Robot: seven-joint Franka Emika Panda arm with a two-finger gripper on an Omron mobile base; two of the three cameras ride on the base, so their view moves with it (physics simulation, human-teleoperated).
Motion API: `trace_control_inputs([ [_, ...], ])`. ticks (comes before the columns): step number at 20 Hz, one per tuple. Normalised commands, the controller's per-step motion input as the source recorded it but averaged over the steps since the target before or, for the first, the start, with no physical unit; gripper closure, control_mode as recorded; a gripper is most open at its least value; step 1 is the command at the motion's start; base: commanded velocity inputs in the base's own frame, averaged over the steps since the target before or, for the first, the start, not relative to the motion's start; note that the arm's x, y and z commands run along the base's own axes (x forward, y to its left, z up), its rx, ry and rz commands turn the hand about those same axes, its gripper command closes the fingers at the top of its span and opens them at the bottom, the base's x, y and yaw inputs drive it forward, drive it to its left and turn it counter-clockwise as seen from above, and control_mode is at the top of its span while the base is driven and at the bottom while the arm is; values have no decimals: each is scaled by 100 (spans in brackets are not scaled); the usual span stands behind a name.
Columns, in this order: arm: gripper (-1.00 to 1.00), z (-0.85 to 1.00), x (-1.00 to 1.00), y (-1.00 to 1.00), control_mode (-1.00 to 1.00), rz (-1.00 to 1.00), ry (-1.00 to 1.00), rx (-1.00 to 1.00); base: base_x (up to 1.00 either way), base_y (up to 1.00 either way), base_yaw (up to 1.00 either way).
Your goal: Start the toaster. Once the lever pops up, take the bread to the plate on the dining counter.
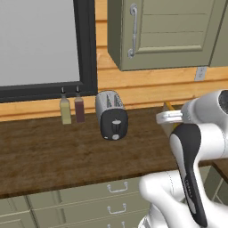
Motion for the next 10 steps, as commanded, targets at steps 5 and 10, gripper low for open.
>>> trace_control_inputs([
  [5, 100, 15, -15, 0, -100, -4, -5, 0, 0, 0, 0],
  [10, 100, 15, -16, 0, -100, 0, 0, 0, 0, 0, 0],
])
